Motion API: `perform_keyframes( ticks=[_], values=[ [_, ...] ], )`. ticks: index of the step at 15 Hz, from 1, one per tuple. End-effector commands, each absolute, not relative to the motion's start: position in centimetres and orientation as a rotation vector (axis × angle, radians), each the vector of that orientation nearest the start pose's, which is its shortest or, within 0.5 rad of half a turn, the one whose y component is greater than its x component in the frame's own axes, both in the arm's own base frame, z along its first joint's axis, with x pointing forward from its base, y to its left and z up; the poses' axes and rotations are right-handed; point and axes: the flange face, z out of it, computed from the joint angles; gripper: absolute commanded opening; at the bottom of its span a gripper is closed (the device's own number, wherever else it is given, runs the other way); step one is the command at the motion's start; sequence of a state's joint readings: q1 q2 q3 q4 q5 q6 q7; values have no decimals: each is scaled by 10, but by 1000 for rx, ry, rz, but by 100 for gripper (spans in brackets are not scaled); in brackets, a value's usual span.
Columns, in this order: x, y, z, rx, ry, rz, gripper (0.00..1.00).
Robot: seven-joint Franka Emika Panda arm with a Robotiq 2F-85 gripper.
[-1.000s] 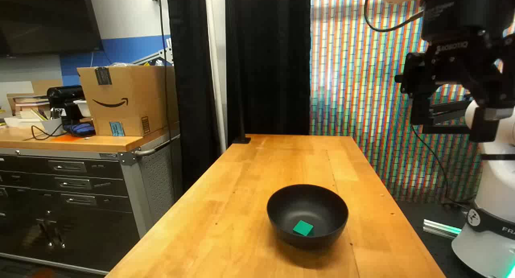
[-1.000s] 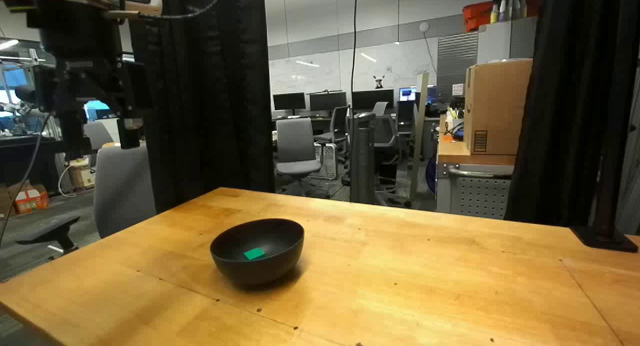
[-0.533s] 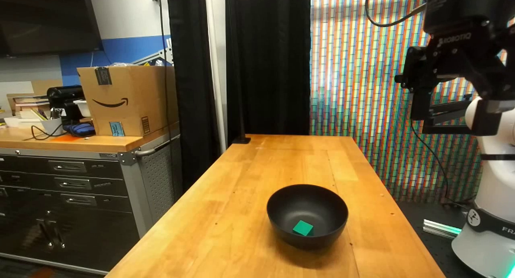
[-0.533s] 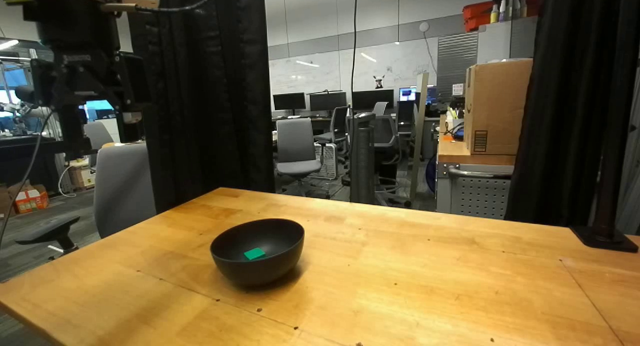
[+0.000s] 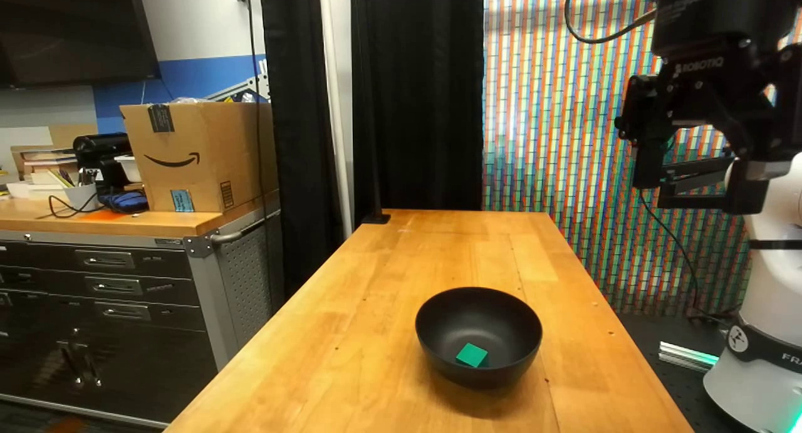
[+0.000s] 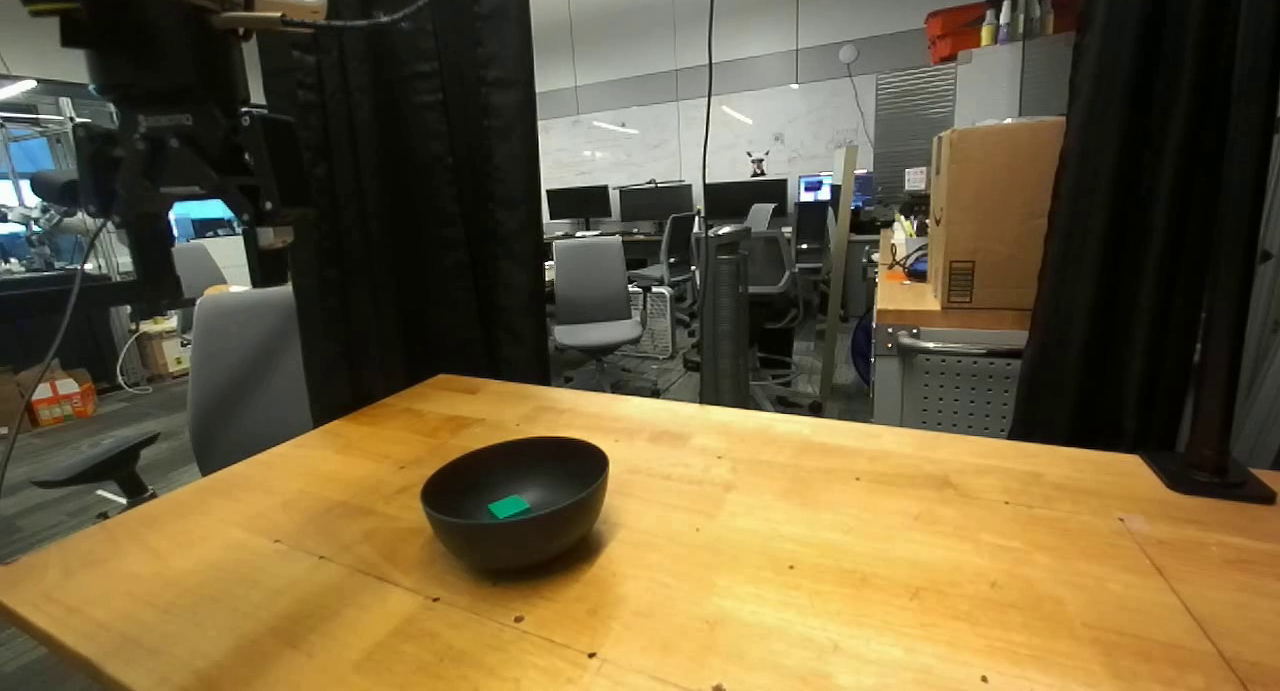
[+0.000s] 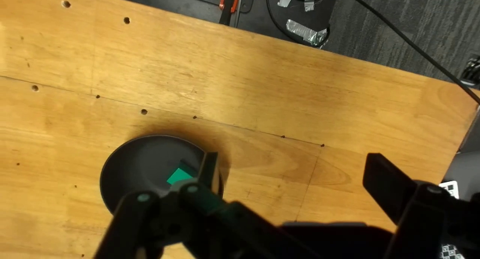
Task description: Take the blue block out of the black bowl
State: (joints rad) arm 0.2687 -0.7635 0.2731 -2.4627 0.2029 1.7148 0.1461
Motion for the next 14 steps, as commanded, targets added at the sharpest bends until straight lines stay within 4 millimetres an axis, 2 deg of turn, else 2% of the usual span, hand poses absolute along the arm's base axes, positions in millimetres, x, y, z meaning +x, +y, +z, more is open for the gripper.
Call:
perform_keyframes(
  ticks=[1, 6, 14],
  values=[
    [286, 204, 550, -3119, -499, -19, 100],
    [308, 207, 560, -3135, -565, -51, 100],
    [357, 183, 572, -3136, -608, -63, 100]
  ],
)
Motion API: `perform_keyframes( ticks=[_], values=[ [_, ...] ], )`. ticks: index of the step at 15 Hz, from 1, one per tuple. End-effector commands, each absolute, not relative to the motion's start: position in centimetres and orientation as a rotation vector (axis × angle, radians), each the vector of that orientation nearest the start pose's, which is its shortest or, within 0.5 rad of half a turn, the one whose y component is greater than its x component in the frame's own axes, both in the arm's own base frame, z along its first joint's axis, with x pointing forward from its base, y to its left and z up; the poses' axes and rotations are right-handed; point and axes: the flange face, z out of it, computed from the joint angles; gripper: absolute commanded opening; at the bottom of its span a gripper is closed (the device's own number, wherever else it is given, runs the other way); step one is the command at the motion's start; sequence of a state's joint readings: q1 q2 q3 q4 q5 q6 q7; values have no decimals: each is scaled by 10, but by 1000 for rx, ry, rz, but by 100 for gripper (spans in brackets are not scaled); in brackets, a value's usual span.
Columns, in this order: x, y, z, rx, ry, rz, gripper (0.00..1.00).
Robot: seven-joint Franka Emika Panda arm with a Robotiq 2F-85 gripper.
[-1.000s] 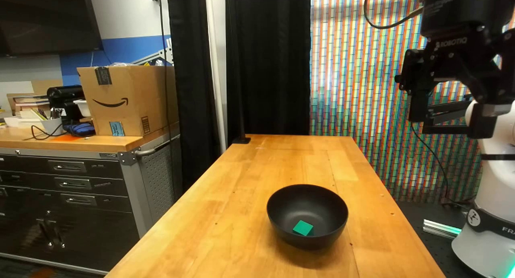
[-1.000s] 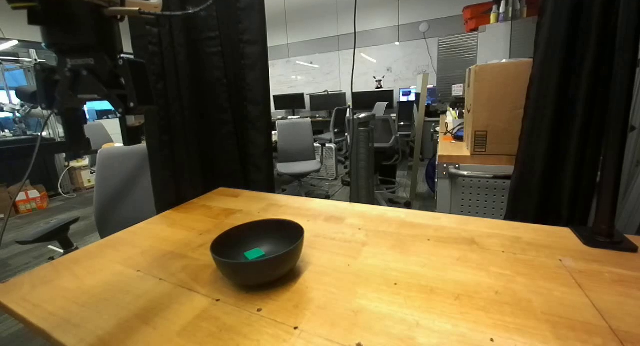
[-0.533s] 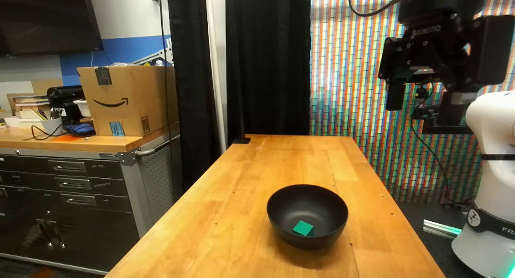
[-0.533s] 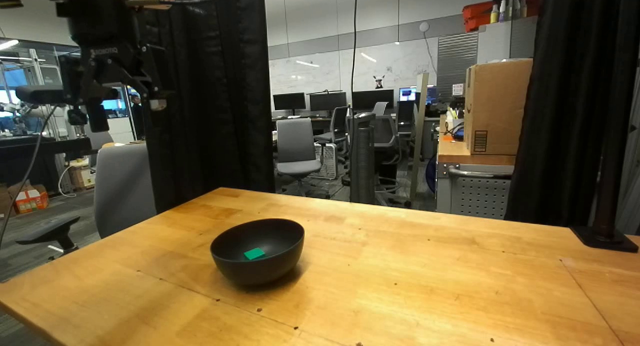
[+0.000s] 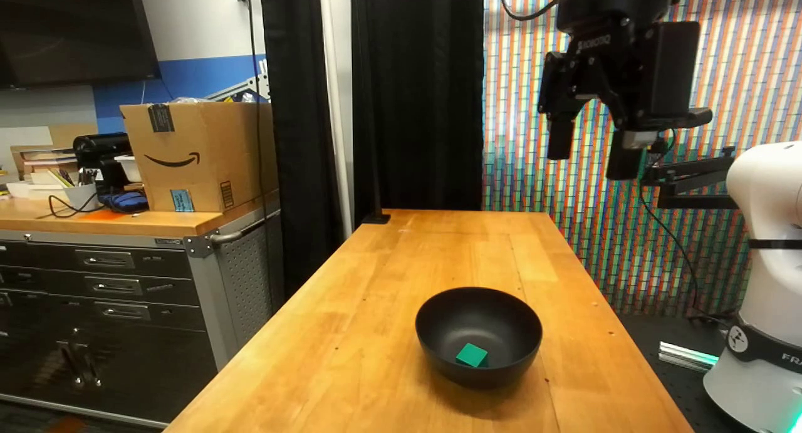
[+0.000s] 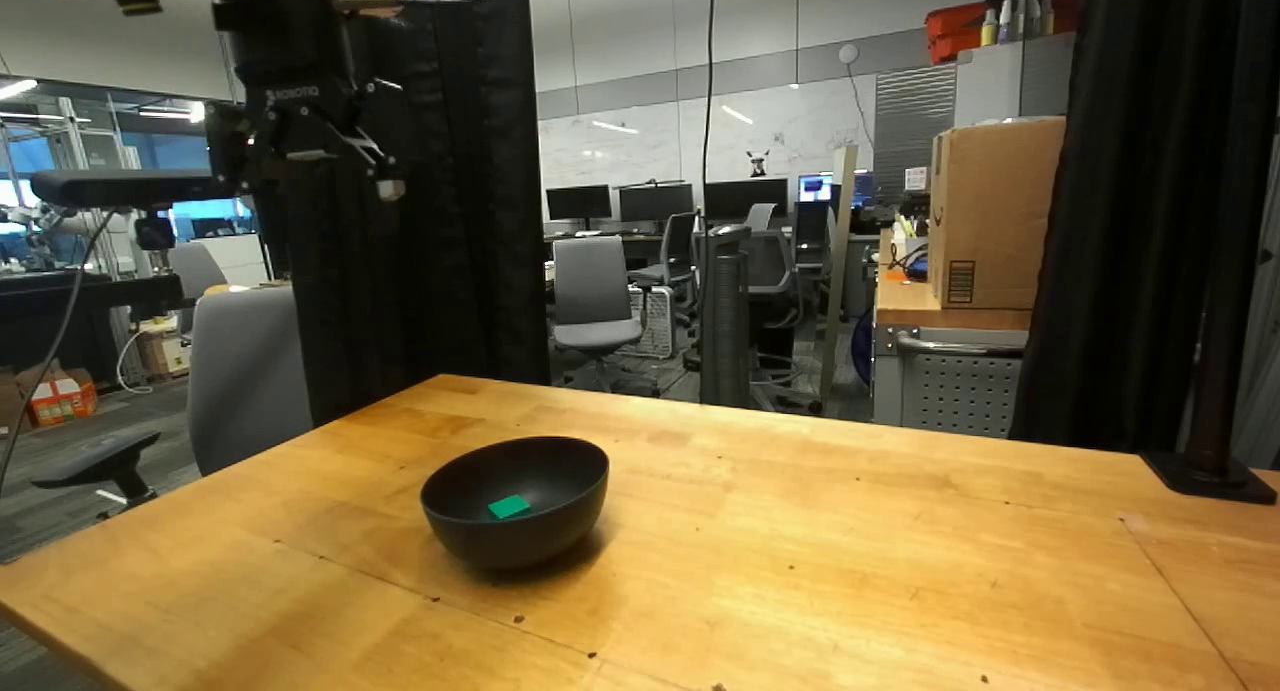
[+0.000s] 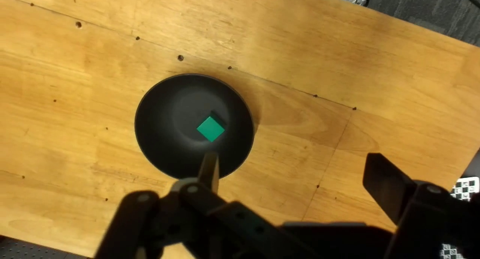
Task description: Take the blue block out of the black bowl
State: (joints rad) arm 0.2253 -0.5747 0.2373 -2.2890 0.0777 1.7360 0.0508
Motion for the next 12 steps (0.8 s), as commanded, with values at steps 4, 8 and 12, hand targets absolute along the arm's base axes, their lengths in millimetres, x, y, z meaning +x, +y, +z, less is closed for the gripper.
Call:
perform_keyframes(
  ticks=[4, 8, 12],
  values=[
    [383, 165, 582, -3144, -609, -69, 100],
    [404, 165, 576, -3135, -607, -43, 100],
    [417, 171, 556, -3126, -606, 21, 100]
  ],
)
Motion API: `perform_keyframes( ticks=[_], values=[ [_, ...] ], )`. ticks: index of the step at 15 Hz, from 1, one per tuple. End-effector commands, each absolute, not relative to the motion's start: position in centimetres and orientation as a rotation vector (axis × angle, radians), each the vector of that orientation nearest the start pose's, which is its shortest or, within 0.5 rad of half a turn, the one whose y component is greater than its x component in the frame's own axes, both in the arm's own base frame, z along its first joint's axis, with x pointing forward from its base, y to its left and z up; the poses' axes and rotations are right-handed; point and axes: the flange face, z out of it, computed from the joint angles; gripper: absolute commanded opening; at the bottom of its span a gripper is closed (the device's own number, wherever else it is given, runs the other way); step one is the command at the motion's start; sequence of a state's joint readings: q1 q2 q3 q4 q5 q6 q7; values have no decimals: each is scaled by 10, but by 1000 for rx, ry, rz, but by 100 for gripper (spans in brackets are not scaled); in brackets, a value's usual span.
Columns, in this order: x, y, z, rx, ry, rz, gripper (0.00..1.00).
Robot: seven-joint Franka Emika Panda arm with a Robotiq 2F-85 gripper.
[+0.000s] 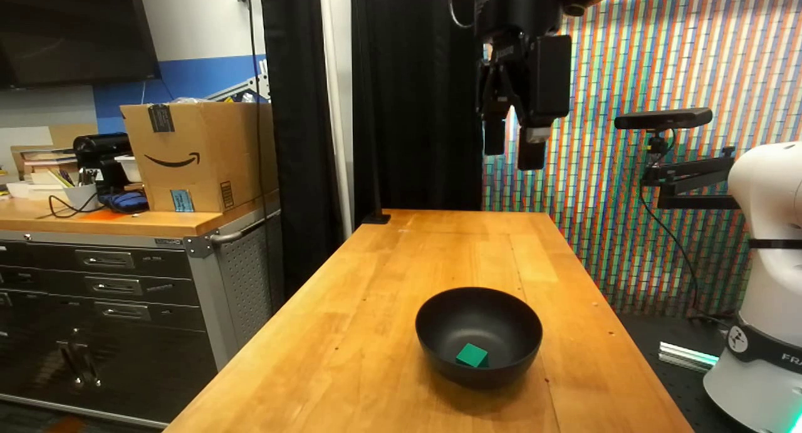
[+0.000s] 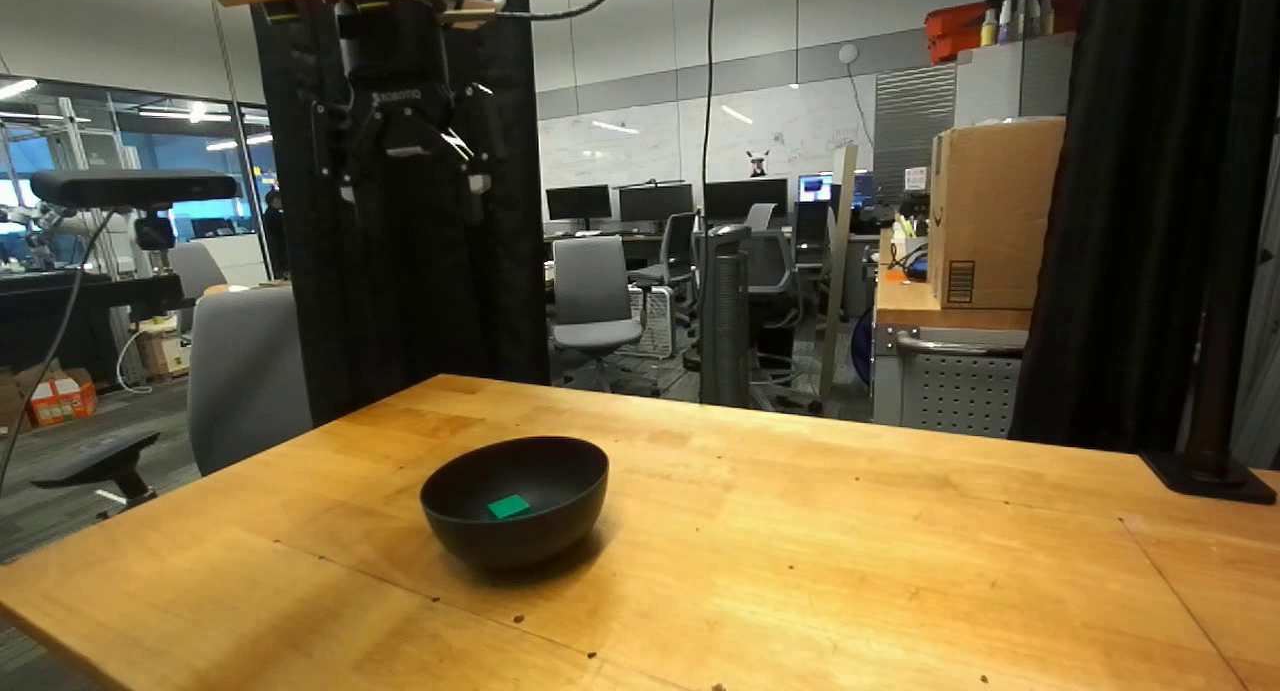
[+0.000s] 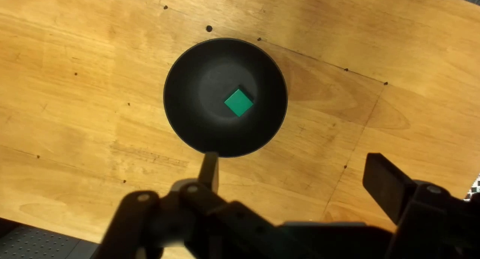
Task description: Take the blue block out of the black bowl
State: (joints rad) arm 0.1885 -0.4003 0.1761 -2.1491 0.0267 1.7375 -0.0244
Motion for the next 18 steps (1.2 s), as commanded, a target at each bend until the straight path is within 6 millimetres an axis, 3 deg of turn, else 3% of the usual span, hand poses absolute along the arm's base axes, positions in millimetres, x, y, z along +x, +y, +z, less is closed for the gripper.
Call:
perform_keyframes(
  ticks=[1, 8, 15, 18],
  values=[
    [420, 171, 549, -3125, -602, 42, 100],
    [423, 180, 522, -3104, -605, 79, 100],
    [386, 198, 508, -3005, -605, -64, 100],
    [374, 184, 492, -3001, -574, -74, 100]
  ],
)
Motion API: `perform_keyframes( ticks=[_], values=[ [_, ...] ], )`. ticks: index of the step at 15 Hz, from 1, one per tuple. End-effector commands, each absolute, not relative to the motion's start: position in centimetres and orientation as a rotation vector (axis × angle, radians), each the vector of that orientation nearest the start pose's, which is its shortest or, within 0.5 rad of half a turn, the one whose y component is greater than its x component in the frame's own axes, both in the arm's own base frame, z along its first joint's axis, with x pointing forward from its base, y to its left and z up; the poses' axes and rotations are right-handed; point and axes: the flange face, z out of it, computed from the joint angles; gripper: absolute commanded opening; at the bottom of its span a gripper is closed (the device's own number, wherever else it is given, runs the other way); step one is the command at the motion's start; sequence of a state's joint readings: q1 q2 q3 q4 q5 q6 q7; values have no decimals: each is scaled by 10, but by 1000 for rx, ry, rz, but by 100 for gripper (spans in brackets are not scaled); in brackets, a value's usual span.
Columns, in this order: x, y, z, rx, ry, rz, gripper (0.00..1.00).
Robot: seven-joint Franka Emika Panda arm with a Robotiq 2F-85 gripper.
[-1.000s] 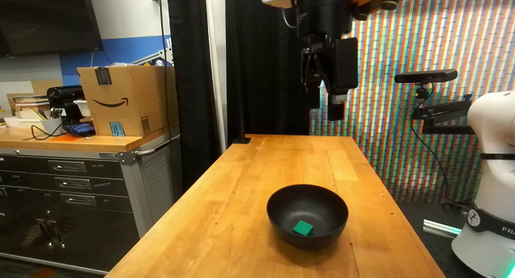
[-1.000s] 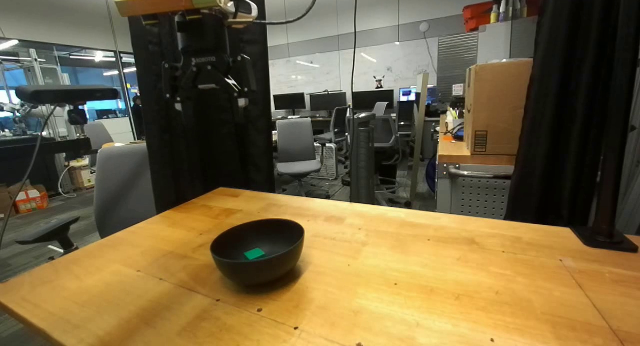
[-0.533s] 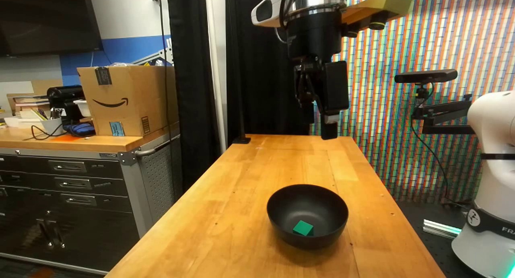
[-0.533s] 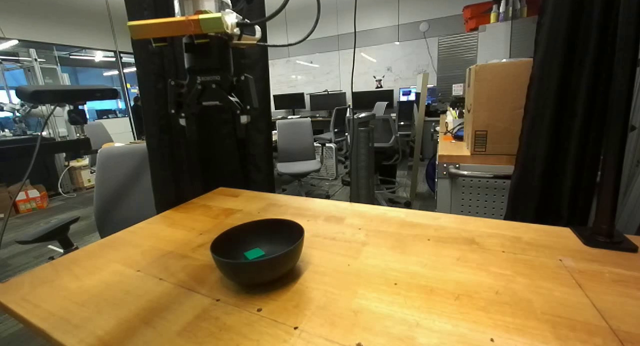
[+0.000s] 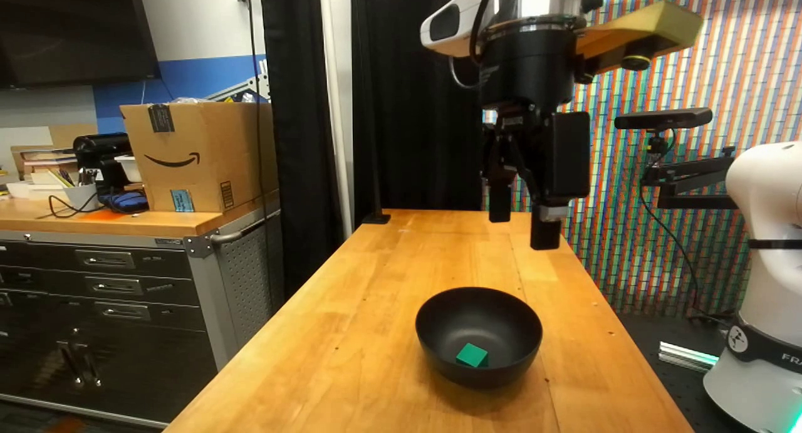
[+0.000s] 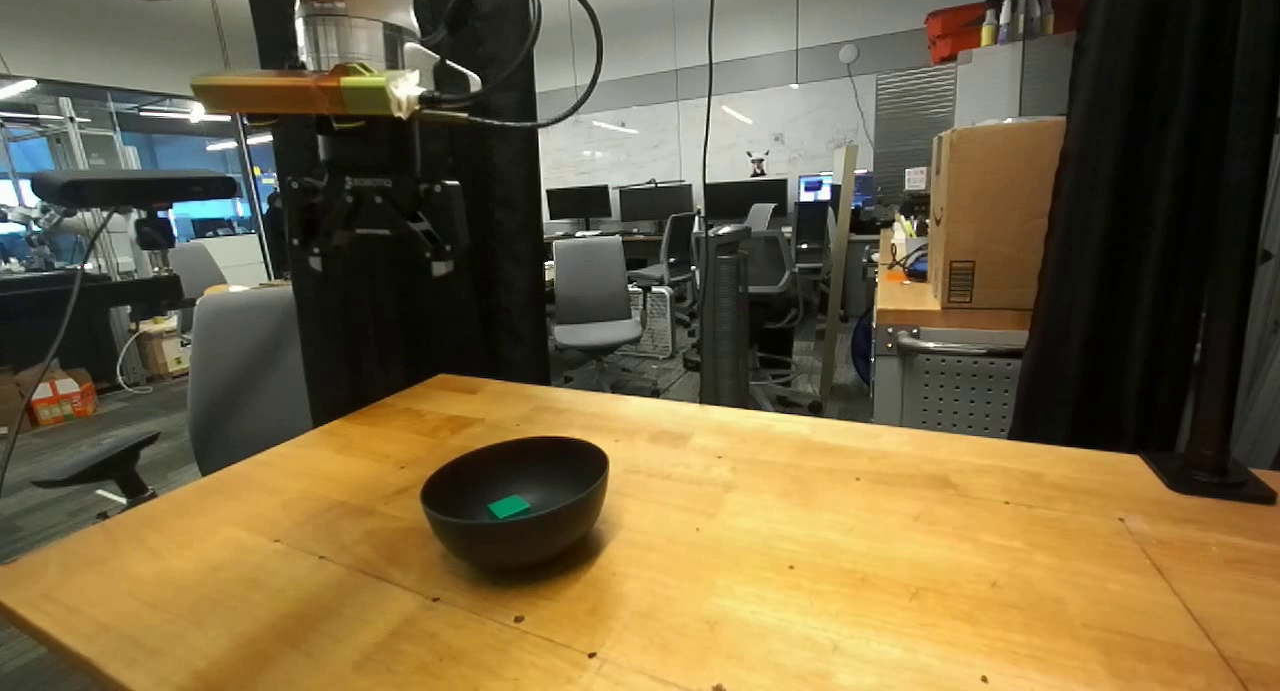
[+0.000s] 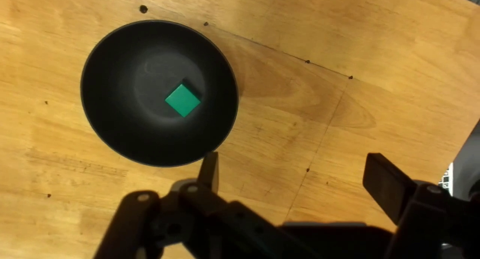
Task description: Take the blue block out of the black bowl
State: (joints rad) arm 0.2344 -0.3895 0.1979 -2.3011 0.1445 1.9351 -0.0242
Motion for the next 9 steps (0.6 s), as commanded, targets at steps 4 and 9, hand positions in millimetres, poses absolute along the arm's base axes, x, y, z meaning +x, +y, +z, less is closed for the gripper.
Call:
perform_keyframes(
  ticks=[4, 9],
  values=[
    [372, 157, 476, -3036, -534, -66, 100],
    [383, 147, 461, -3051, -544, -47, 100]
  ],
)
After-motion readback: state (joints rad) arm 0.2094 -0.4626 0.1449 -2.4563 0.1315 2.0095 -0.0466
